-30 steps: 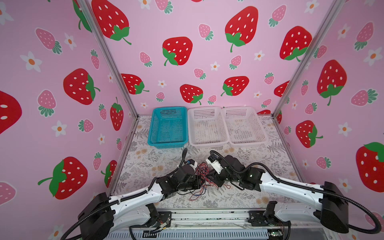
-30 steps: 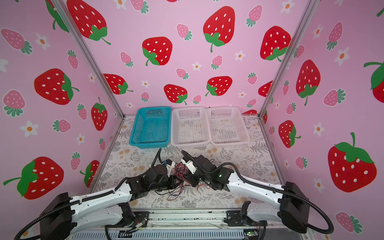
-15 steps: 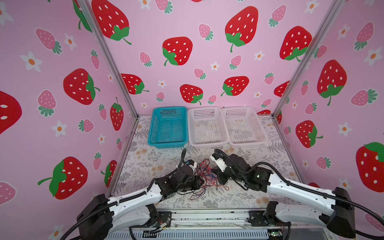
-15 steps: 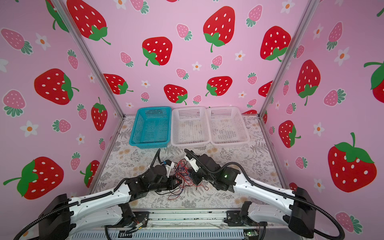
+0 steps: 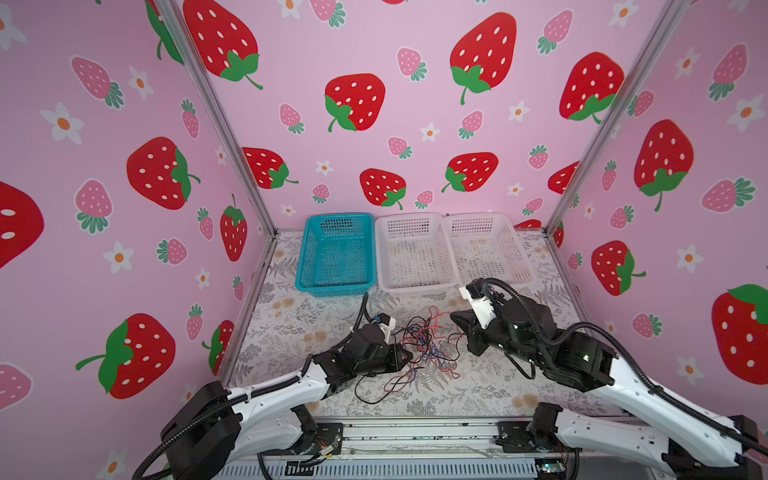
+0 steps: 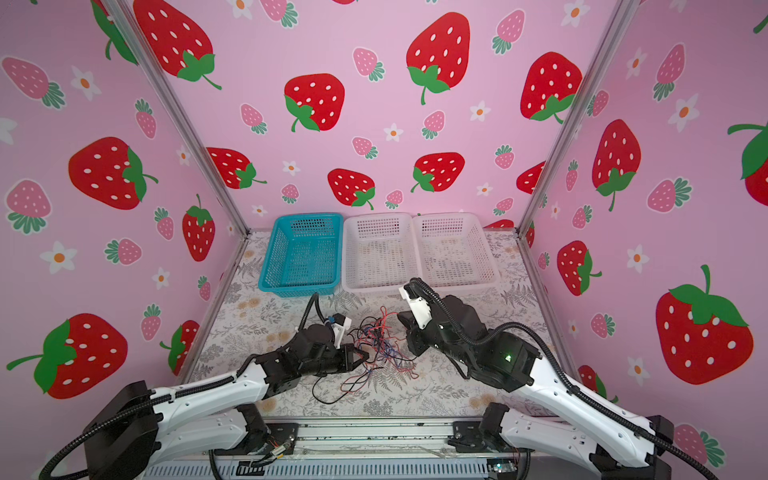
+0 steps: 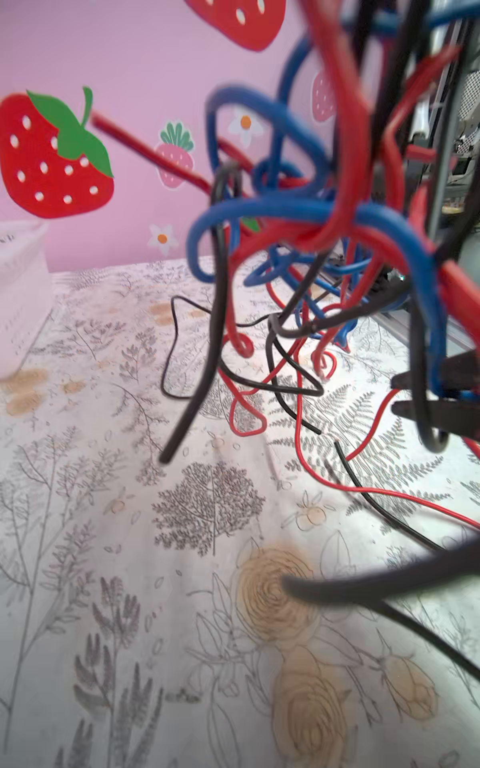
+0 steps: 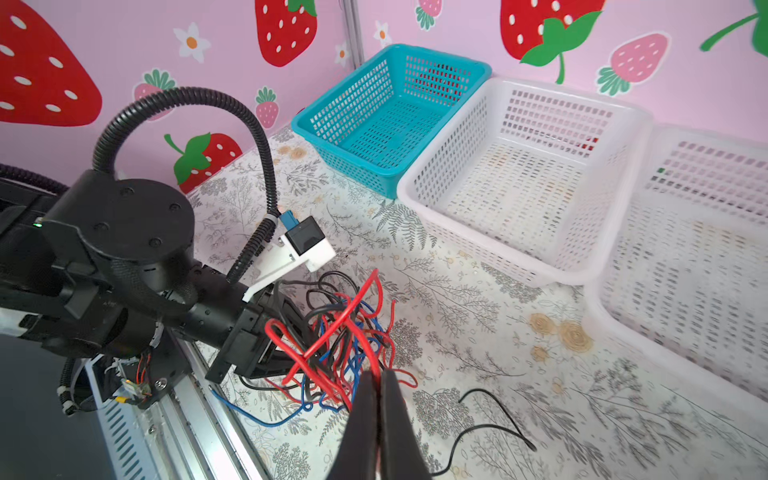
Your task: Untangle the cables
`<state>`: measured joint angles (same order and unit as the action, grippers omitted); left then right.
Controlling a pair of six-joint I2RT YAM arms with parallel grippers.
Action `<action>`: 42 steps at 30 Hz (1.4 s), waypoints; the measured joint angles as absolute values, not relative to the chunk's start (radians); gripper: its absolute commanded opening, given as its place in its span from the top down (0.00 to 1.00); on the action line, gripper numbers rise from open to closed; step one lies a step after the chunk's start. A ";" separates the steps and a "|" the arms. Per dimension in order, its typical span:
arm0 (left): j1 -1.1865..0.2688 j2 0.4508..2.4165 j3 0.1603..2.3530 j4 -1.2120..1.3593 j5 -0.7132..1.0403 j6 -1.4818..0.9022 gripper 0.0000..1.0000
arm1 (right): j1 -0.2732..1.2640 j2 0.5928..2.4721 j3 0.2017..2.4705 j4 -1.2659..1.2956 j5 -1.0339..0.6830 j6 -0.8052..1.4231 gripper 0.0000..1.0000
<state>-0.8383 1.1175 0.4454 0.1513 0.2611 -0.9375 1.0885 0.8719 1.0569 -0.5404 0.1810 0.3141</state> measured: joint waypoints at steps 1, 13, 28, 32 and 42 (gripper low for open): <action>-0.833 1.116 0.444 0.165 0.271 -0.937 1.00 | 1.089 0.865 1.070 -0.554 0.193 0.316 1.00; -0.770 1.122 0.365 0.131 0.296 -0.953 1.00 | 1.079 0.738 1.166 -0.576 0.452 0.350 1.00; -0.718 1.041 0.352 -0.024 0.278 -0.958 1.00 | 1.066 0.734 0.950 -0.464 0.411 0.421 1.00; -0.706 1.022 0.357 -0.034 0.279 -0.952 0.81 | 1.066 0.760 0.884 -0.428 0.319 0.427 1.00; -0.698 1.003 0.531 -0.088 0.308 -0.886 0.22 | 1.066 0.842 0.799 -0.353 0.163 0.431 1.00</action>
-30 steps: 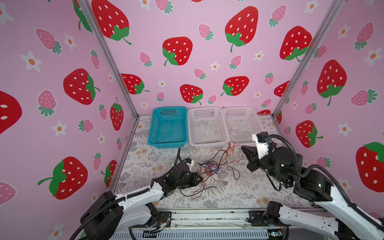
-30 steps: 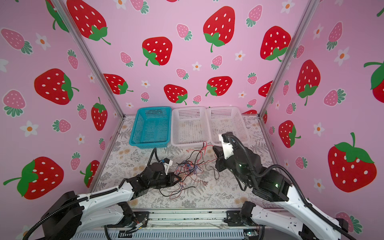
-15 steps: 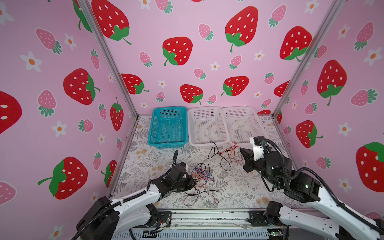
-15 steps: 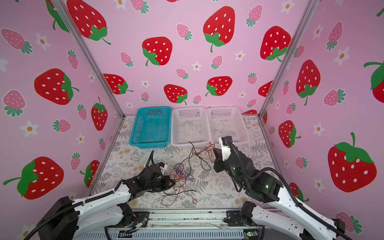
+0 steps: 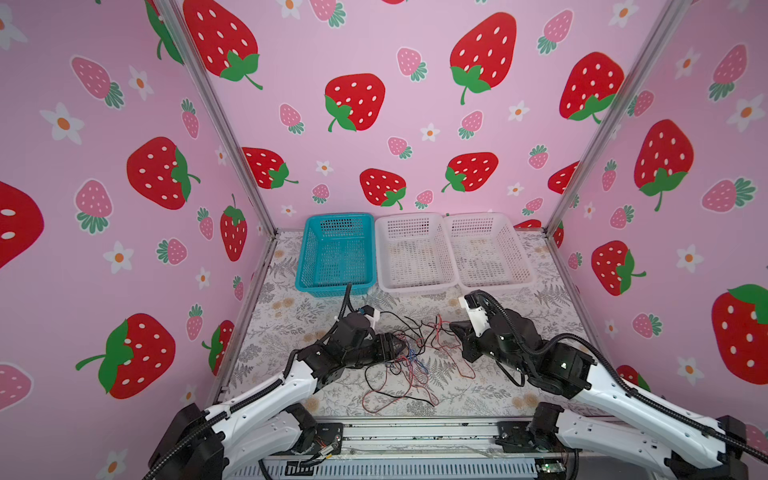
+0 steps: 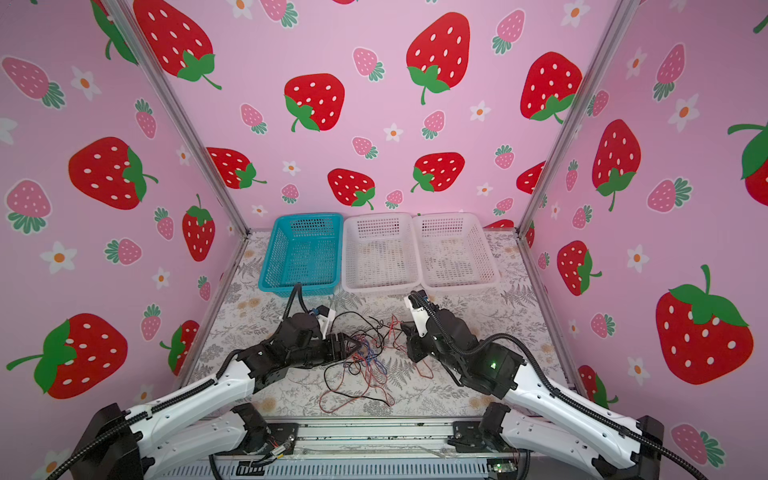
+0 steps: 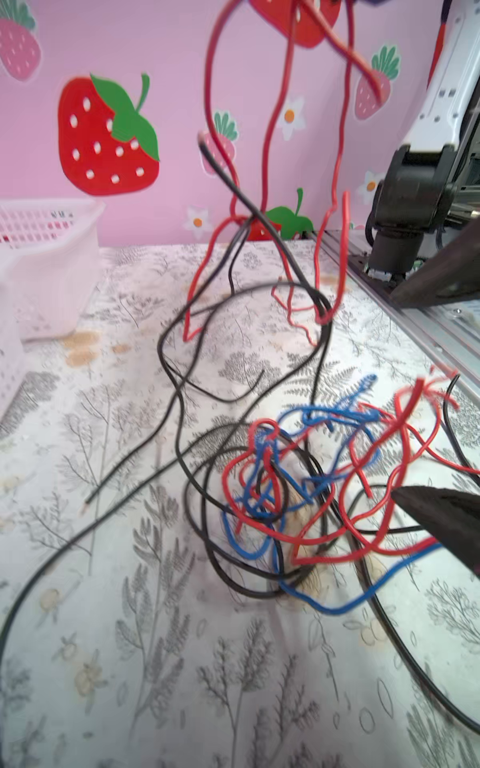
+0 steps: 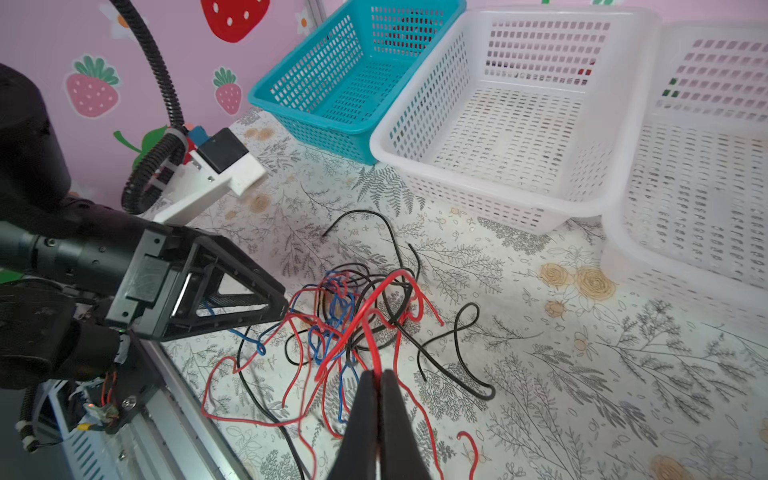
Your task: Untangle the cables
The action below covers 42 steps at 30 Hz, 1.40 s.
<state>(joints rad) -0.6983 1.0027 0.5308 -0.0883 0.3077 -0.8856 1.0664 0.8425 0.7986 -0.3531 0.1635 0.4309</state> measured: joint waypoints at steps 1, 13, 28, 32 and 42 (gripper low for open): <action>-0.698 0.998 0.541 -0.088 0.315 -0.885 0.19 | 1.066 0.841 0.799 -0.344 0.151 0.428 1.00; -0.764 1.016 0.547 0.046 0.409 -0.869 0.17 | 1.066 0.838 0.799 -0.260 0.006 0.397 1.00; -0.817 1.124 0.559 0.053 0.361 -0.839 0.39 | 1.066 0.826 0.839 -0.225 -0.108 0.400 1.00; -0.817 1.123 0.560 0.043 0.336 -0.833 0.60 | 1.066 0.817 0.854 -0.236 -0.109 0.404 1.00; -0.820 1.086 0.549 0.041 0.314 -0.819 0.93 | 1.066 0.758 0.910 -0.321 -0.025 0.406 1.00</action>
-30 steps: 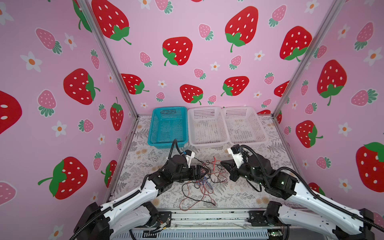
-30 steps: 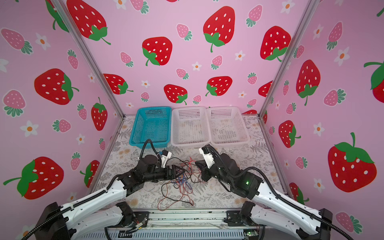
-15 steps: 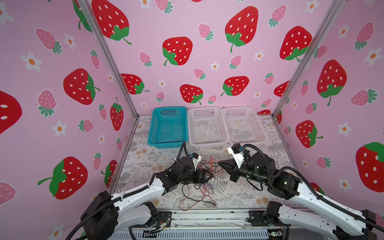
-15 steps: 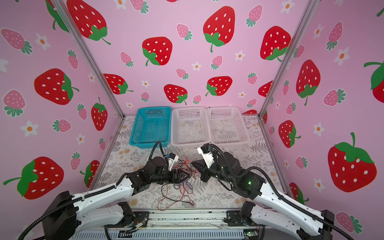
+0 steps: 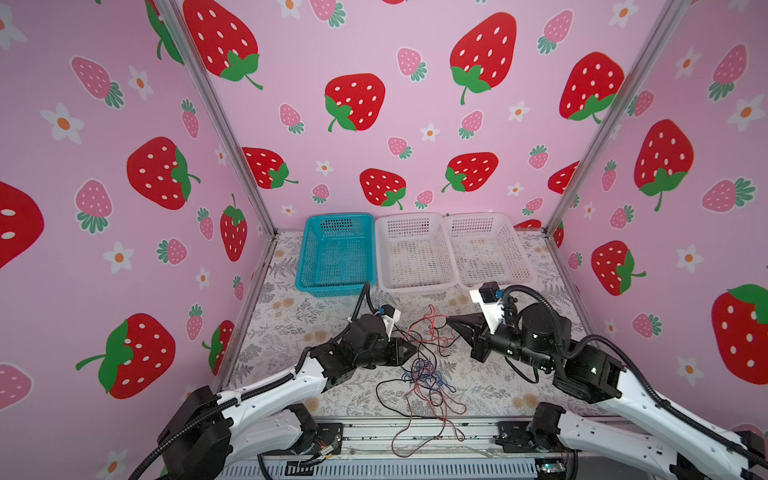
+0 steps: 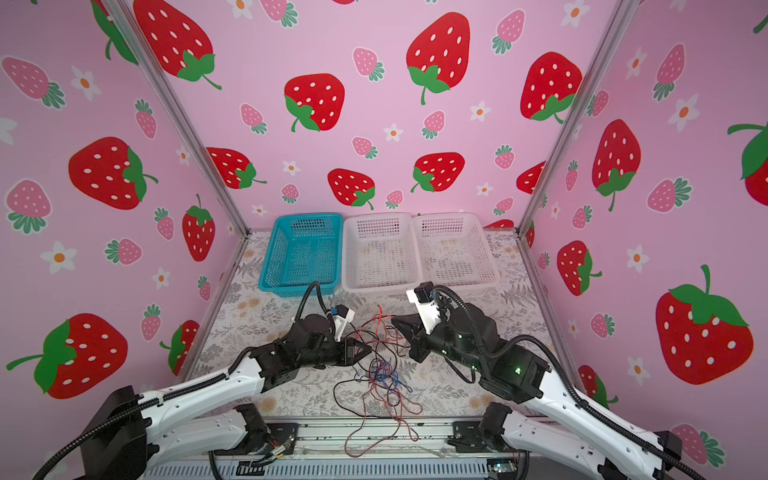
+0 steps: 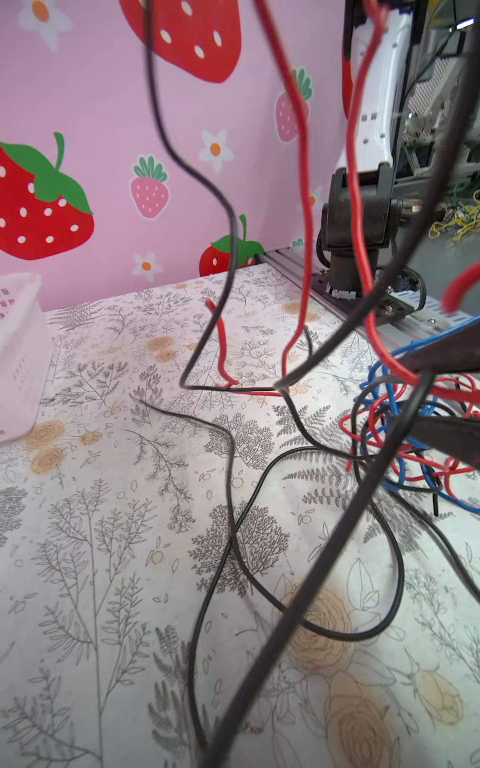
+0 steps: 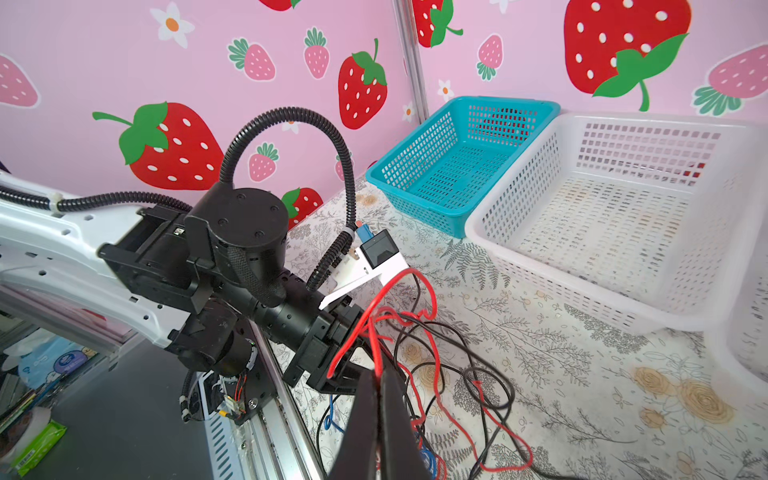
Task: Untangle the cables
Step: 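Hold the bundle with the left gripper while the right gripper pulls red cables outward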
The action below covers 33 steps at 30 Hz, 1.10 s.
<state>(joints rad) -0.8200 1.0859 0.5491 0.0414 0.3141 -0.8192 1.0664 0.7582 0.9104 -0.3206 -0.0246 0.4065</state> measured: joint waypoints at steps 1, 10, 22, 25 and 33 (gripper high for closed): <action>-0.820 1.082 0.546 0.039 0.314 -0.822 0.97 | 1.066 0.752 0.914 -0.327 -0.017 0.406 1.00; -0.744 1.056 0.496 -0.022 0.277 -0.815 1.00 | 1.066 0.703 1.025 -0.449 0.125 0.389 1.00; -0.500 0.927 0.501 -0.178 0.296 -0.786 1.00 | 1.066 0.647 1.032 -0.532 0.235 0.397 1.00; -0.463 0.901 0.537 -0.221 0.300 -0.779 1.00 | 1.066 0.654 0.986 -0.519 0.217 0.400 1.00; -0.451 0.838 0.635 -0.295 0.289 -0.750 0.93 | 1.066 0.735 0.828 -0.491 0.200 0.415 1.00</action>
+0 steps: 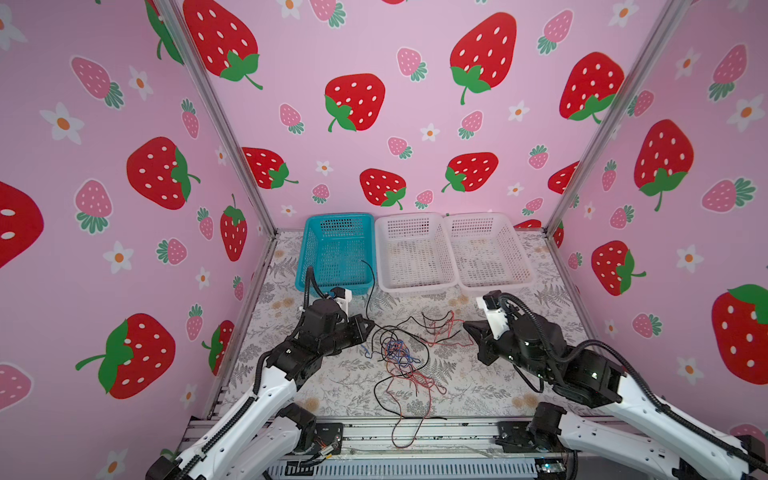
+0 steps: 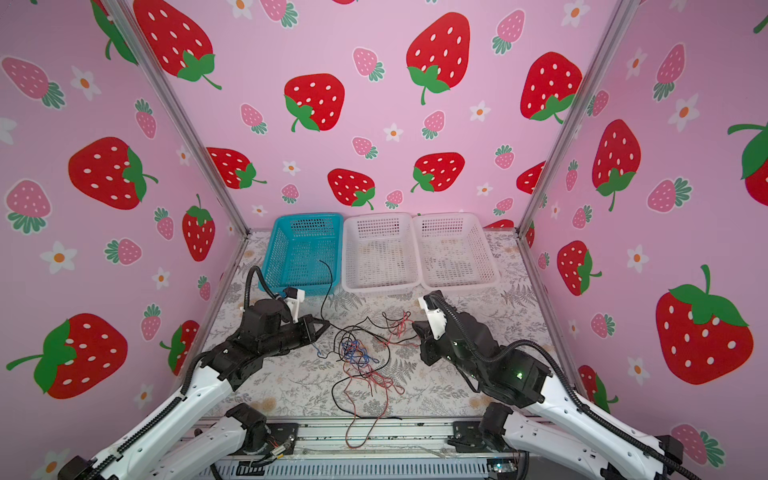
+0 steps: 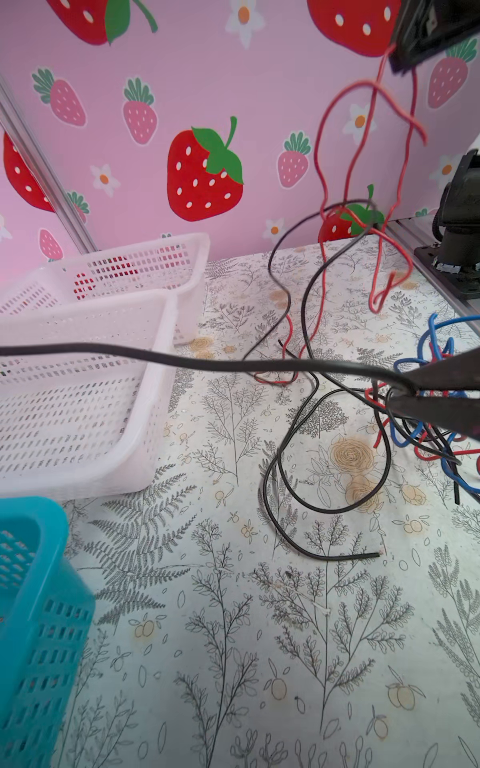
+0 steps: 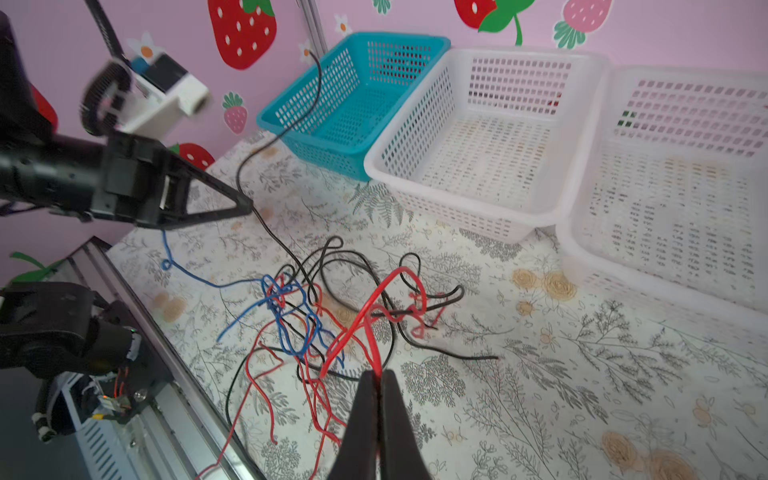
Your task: Untangle the cables
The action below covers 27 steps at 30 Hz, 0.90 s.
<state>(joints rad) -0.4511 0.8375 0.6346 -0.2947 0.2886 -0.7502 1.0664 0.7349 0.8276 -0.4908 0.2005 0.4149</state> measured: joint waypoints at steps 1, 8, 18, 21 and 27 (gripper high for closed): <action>-0.449 0.839 0.636 -0.301 0.288 -0.746 0.82 | 1.066 0.742 0.815 -0.484 0.192 0.415 1.00; -0.447 0.859 0.640 -0.351 0.296 -0.717 0.32 | 1.066 0.745 0.796 -0.439 0.143 0.395 1.00; -0.447 0.860 0.704 -0.326 0.398 -0.663 0.21 | 1.066 0.779 0.846 -0.361 0.036 0.342 1.00; -0.455 0.862 0.704 -0.281 0.458 -0.656 0.21 | 1.066 0.821 0.883 -0.337 0.022 0.336 1.00; -0.555 0.867 0.694 -0.165 0.535 -0.646 0.23 | 1.066 0.894 0.946 -0.299 -0.021 0.335 1.00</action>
<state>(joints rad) -0.5549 0.8673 0.6941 -0.1646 0.5354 -0.6460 1.0664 0.8944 0.9459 -0.2989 -0.0208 0.3351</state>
